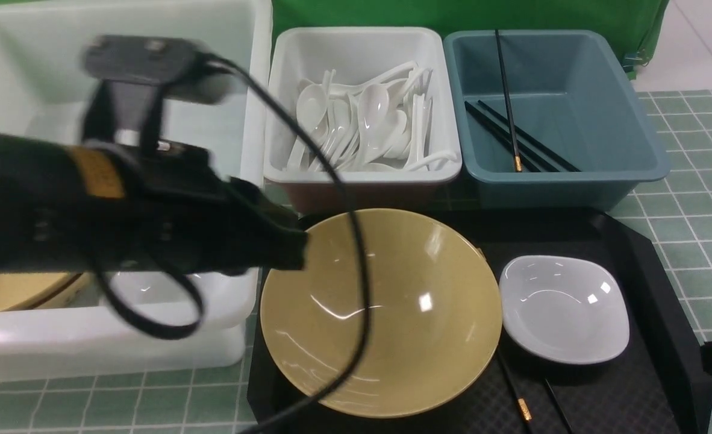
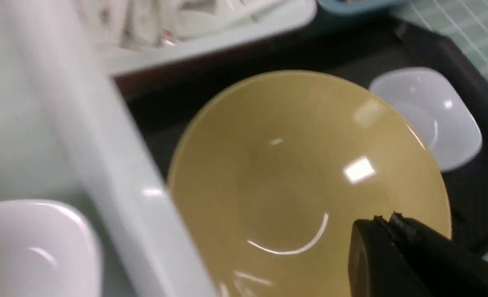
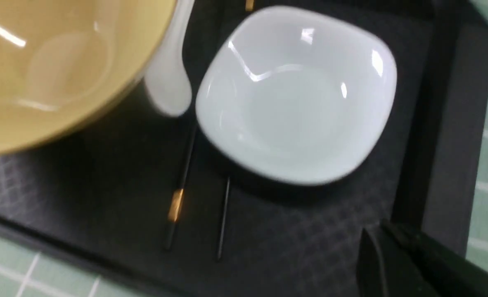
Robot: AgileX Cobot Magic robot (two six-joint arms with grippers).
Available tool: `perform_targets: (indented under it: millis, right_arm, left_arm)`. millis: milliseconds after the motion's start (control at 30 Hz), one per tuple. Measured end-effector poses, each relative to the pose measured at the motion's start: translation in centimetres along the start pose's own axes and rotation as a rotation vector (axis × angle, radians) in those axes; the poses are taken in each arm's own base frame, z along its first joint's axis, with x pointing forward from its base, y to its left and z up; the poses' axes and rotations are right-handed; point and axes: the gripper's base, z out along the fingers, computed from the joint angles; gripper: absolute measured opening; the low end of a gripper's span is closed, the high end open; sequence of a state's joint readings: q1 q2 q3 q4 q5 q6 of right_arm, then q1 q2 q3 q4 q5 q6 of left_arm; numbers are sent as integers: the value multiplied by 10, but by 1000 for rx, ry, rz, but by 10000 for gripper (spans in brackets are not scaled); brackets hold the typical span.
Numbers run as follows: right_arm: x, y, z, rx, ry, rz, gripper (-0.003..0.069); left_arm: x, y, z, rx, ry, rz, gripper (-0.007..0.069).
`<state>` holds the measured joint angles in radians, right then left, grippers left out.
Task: On blue table put chopsticks spoon bowls plates into blue grey white boxes.
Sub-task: 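Grasp the large bowl on the tray by its rim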
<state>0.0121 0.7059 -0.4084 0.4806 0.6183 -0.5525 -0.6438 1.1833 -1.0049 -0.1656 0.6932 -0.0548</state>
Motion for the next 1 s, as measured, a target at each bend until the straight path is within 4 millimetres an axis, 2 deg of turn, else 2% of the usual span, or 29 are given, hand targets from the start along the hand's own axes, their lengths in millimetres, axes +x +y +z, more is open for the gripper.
perform_targets:
  millis: [133, 167, 233, 267, 500, 533, 667, 833, 1000]
  right_arm:
    - [1, 0, 2, -2, 1, 1, 43]
    - [1, 0, 2, -2, 1, 1, 43]
    - [3, 0, 3, -5, 10, 8, 43]
    - [3, 0, 3, -5, 10, 9, 43]
    - [3, 0, 3, -5, 10, 11, 43]
    - [3, 0, 3, -5, 8, 11, 46]
    - [2, 0, 4, 0, 1, 11, 47]
    - [2, 0, 4, -3, -3, 20, 48]
    - [2, 0, 4, -5, -6, 25, 50]
  left_arm:
    - [-11, -22, 47, 36, 182, 78, 4]
    - [-12, -24, 46, 39, 181, 81, 4]
    - [-16, -35, 76, 49, 276, 125, 4]
    - [-18, -38, 84, 52, 291, 131, 4]
    - [-13, -38, 140, 31, 410, 125, 4]
    - [-7, -36, 157, 20, 451, 124, 4]
    - [3, -35, 187, 18, 517, 102, 4]
    - [4, -44, 212, 94, 552, 15, 4]
    - [-9, -59, 216, 239, 513, -30, 4]
